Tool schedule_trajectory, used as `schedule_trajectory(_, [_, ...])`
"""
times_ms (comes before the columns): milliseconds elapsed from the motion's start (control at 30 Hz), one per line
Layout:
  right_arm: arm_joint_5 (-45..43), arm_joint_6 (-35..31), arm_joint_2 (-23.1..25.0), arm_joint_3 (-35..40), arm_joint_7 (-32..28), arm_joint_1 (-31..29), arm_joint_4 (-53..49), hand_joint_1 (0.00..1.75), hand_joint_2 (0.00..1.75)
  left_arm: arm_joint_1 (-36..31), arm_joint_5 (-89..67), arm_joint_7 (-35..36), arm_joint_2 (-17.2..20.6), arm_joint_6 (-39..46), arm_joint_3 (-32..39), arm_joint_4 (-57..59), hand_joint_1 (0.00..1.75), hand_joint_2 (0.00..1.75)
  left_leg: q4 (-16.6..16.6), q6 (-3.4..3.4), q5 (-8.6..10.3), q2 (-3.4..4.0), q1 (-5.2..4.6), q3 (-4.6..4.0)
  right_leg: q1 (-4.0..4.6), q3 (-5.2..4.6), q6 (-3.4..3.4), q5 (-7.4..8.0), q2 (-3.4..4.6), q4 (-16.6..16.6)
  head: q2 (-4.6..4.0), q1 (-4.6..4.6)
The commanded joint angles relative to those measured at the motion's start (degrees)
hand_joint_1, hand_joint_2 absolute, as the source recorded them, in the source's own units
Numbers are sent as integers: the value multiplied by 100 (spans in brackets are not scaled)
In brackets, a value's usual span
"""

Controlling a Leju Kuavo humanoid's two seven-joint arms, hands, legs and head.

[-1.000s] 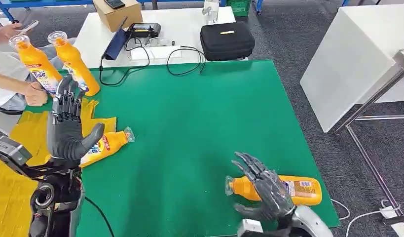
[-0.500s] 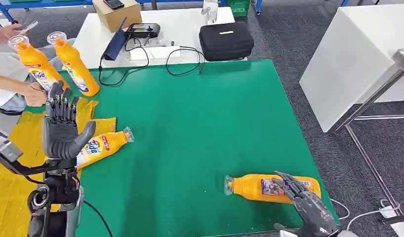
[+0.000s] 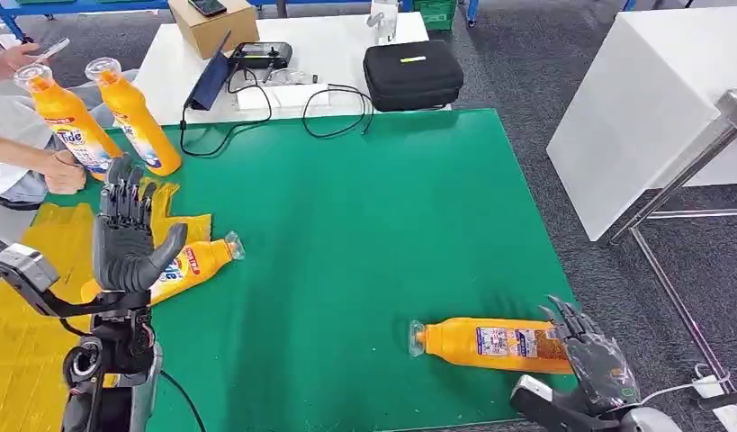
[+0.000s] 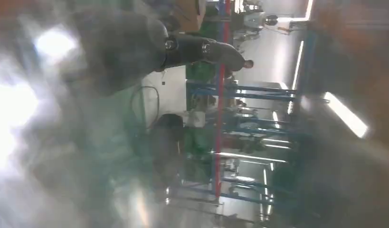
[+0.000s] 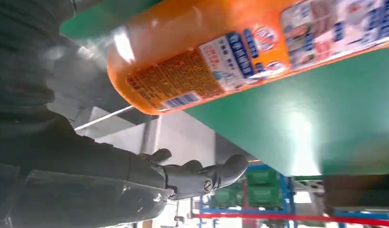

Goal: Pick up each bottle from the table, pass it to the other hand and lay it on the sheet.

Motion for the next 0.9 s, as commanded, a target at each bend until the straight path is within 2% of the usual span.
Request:
schedule_trajectory(33, [75, -40, 394, -44, 5, -399, 736, 0, 175, -95, -5, 33, -109, 2, 11, 381, 0, 175, -7, -2, -4, -2, 4, 20, 4, 24, 1, -2, -3, -12, 2, -2])
schedule_trajectory(300, [126, -15, 355, 33, -21, -400, 805, 0, 175, -114, -11, 40, -107, -9, 8, 409, 0, 175, -6, -1, -8, -1, 4, 25, 3, 30, 2, -6, -2, -12, 2, 0])
schedule_trajectory(633, [376, -90, 331, 461, 167, -913, 1783, 0, 175, -175, 0, 59, -138, -68, -23, 563, 0, 175, -6, -2, -5, 1, 6, 26, 6, 31, 2, -2, -1, -15, 2, 0])
schedule_trajectory(767, [350, 105, 47, 930, 279, -1043, 2223, 0, 175, -250, 58, 55, -126, -121, -15, 691, 0, 175, -5, -2, -14, 4, 9, 41, 9, 49, 4, -7, 2, -19, 2, -2])
schedule_trajectory(900, [539, 76, -220, 1286, 723, -1252, 2785, 0, 175, -284, 61, 55, -130, -109, -22, 759, 0, 175, -6, -1, -7, -3, 10, 39, 10, 47, 4, -5, -6, -20, 2, 0])
